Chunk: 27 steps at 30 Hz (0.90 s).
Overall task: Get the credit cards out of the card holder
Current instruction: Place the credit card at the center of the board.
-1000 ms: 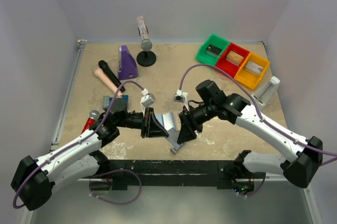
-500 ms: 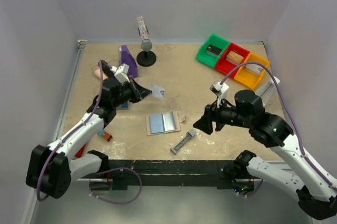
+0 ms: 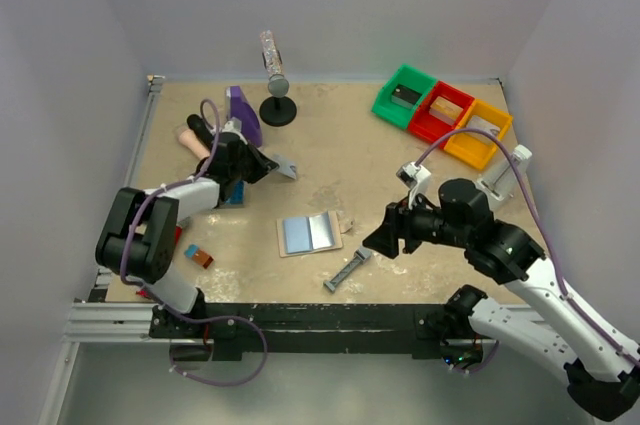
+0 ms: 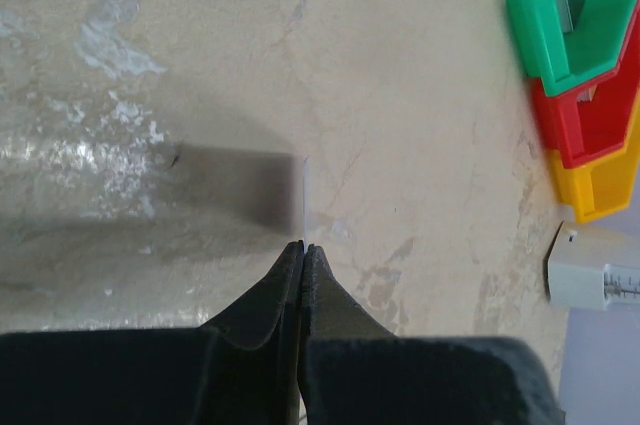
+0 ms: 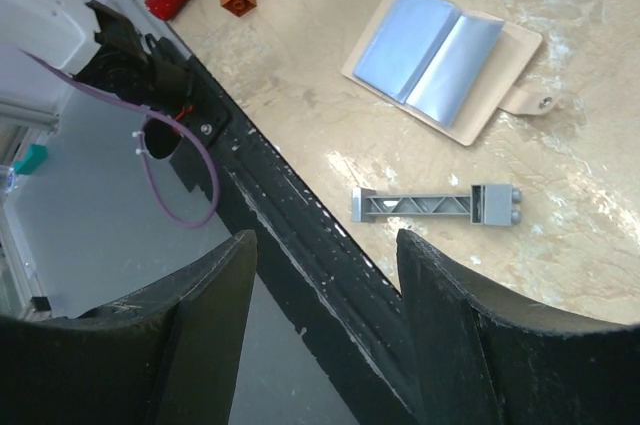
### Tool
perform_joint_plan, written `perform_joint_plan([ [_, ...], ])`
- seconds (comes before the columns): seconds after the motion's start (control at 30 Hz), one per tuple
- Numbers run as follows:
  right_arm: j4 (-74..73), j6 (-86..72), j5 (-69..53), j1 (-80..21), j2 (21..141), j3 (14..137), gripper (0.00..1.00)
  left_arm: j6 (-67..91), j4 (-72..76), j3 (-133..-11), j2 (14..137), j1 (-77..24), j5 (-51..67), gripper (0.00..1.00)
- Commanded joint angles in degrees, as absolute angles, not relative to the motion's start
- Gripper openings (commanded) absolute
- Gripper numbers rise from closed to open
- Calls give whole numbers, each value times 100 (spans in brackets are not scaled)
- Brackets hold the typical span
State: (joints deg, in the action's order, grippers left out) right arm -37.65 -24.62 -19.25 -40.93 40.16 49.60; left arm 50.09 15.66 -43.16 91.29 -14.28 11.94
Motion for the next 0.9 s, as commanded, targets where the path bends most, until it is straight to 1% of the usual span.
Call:
perform_joint_plan([
  [0.0, -3401, -2514, -2338, -4131, 4148, 5036, 62, 5027, 2004, -4956, 9631, -1292, 1195, 0],
  [0.33, -3401, -2382, -2311, -4122, 4227, 5027, 62, 5063, 1872, -5256, 10256, -1020, 1546, 0],
  [0.43, -3428, -2373, -2312, -4131, 4271, 5045, 62, 5045, 1811, -5370, 10406, -985, 1740, 8],
  [0.57, -3454, -2355, -2233, -4122, 4271, 5027, 62, 4949, 1652, -5449, 10459, -958, 1837, 22],
  [0.63, -3472, -2347, -2215, -4131, 4298, 5019, 63, 4913, 1574, -5458, 10450, -932, 1828, 27],
  [0.87, -3498, -2347, -2189, -4122, 4342, 5054, 63, 4825, 1512, -5379, 10310, -817, 1890, 32],
])
